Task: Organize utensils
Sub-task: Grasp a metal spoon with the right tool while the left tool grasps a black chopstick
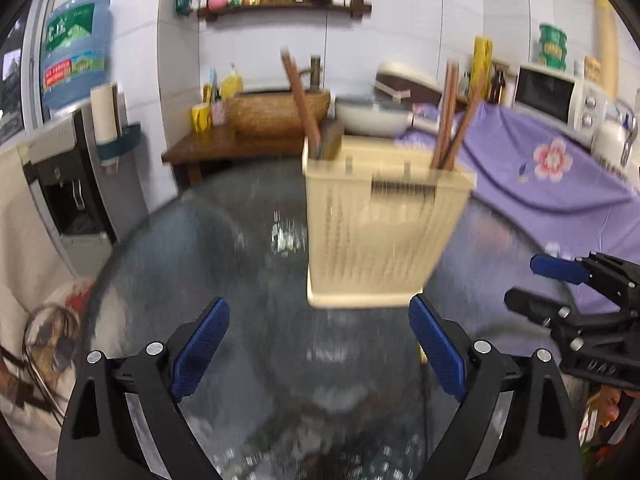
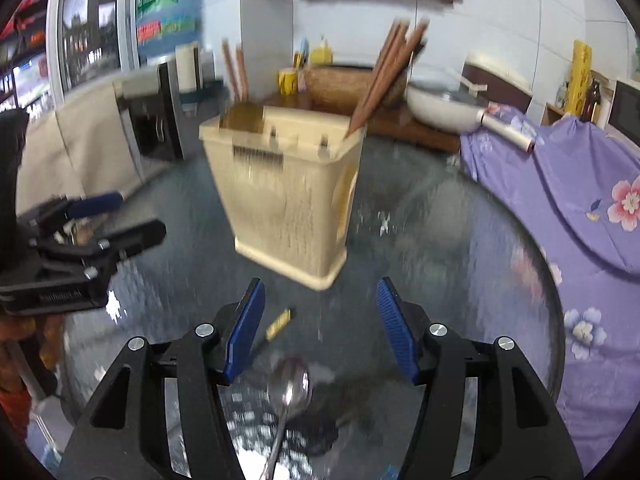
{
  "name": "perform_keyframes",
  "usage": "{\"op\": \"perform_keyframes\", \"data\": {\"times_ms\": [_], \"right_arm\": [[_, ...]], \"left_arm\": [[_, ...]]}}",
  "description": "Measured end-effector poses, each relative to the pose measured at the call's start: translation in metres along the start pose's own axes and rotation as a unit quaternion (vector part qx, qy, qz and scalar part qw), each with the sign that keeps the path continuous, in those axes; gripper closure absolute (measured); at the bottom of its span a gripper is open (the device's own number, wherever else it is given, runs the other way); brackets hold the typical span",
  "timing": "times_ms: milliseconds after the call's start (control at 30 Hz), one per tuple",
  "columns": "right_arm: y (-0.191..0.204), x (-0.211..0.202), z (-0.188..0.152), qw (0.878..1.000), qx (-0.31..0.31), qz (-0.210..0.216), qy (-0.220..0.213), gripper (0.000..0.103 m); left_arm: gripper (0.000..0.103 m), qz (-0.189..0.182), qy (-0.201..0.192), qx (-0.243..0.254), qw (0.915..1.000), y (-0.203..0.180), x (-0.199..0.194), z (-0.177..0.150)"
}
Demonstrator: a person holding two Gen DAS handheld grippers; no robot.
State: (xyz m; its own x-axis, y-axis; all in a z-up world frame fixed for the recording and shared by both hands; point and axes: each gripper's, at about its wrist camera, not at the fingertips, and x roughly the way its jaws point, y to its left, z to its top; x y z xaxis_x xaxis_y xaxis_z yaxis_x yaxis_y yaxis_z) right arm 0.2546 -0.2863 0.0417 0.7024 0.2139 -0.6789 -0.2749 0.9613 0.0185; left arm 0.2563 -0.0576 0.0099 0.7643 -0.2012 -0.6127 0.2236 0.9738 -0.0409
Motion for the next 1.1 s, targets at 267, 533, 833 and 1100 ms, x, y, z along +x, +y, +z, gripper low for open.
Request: {"op": "perform_keyframes", "data": {"times_ms": [267, 533, 833, 1100], "right_arm": [[0.017, 0.033, -0.060, 0.996, 0.012, -0.003, 0.093, 0.045], [0.031, 0.051, -0.073, 0.992, 0.005, -0.022, 0.120, 0.045], [0.027, 0.063, -0.061, 0.993, 0.026, -0.016, 0.115, 0.054], [0.019, 0.063, -0.058, 0.993, 0.029, -0.013, 0.112, 0.065]], "left_arm": [[0.014, 0.007, 0.051, -0.010, 0.9986, 0.002, 0.011, -0.047], [0.014, 0.001, 0.071, -0.008, 0.9975, -0.002, 0.015, -0.065], [0.014, 0.008, 0.076, 0.001, 0.9971, -0.002, 0.013, -0.068], [0.014, -0.008, 0.085, 0.033, 0.9958, -0.025, 0.021, -0.068]]}}
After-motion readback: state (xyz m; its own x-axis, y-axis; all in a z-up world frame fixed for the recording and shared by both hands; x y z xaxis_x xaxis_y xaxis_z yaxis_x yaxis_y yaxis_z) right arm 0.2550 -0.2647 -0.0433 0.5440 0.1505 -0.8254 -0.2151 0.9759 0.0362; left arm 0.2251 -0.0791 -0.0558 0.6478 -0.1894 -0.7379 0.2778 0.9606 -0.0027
